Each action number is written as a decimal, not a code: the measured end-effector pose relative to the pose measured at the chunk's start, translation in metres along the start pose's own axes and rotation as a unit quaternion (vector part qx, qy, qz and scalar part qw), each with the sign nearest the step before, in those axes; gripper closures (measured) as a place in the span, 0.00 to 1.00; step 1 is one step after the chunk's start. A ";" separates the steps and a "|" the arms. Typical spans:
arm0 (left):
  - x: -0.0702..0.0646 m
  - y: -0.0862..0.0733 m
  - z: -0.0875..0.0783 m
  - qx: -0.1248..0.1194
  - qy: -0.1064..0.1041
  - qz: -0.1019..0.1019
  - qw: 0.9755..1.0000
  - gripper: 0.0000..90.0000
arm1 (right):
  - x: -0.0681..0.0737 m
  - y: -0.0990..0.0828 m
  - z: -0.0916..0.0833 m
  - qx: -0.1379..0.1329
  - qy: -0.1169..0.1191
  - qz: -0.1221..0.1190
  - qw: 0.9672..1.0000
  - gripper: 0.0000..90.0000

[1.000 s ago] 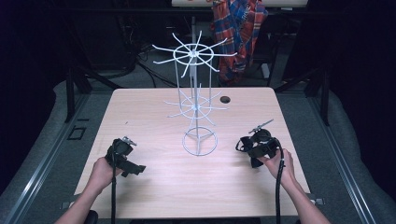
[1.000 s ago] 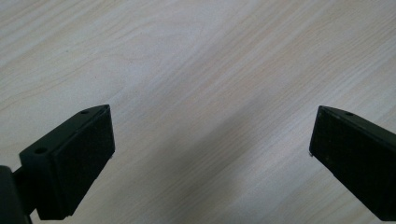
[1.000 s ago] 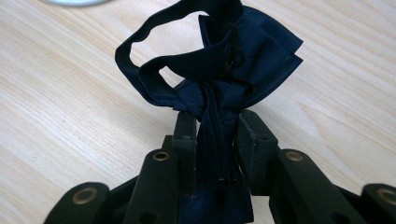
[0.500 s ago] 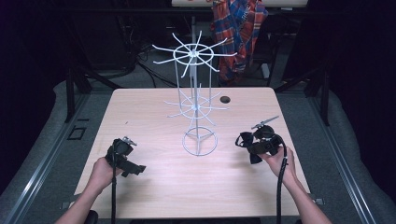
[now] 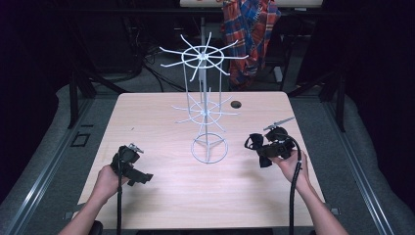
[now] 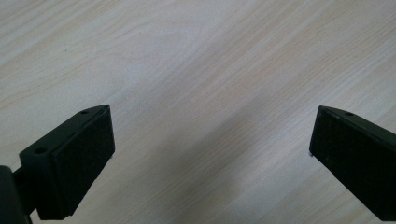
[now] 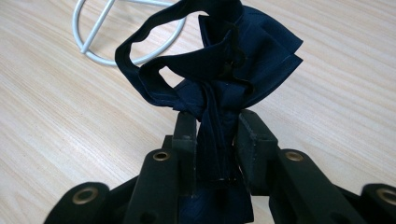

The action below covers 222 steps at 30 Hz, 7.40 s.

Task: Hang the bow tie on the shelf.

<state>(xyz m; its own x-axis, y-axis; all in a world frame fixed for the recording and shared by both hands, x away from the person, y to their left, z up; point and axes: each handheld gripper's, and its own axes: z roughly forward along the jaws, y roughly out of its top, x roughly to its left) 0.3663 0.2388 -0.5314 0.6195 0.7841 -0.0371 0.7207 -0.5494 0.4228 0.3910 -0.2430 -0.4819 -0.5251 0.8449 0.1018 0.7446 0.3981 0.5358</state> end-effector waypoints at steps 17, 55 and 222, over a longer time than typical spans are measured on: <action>0.000 0.000 -0.001 0.001 -0.002 0.001 1.000 0.00 | 0.005 0.021 -0.006 -0.028 0.010 -0.006 1.000 0.78; -0.001 0.000 0.000 0.002 -0.001 0.001 1.000 0.00 | 0.003 0.044 -0.020 -0.073 0.022 0.005 0.997 0.78; 0.011 -0.039 -0.017 0.005 0.014 -0.042 0.999 0.00 | 0.048 0.084 0.017 -0.064 0.075 -0.078 0.992 0.62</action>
<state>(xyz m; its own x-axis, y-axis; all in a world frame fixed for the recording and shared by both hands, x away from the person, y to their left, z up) 0.3391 0.2738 -0.5327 0.5476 0.8355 -0.0458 0.7731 -0.4843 0.4095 0.4357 -0.1628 -0.4465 -0.6921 0.7105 0.1272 0.5962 0.4633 0.6557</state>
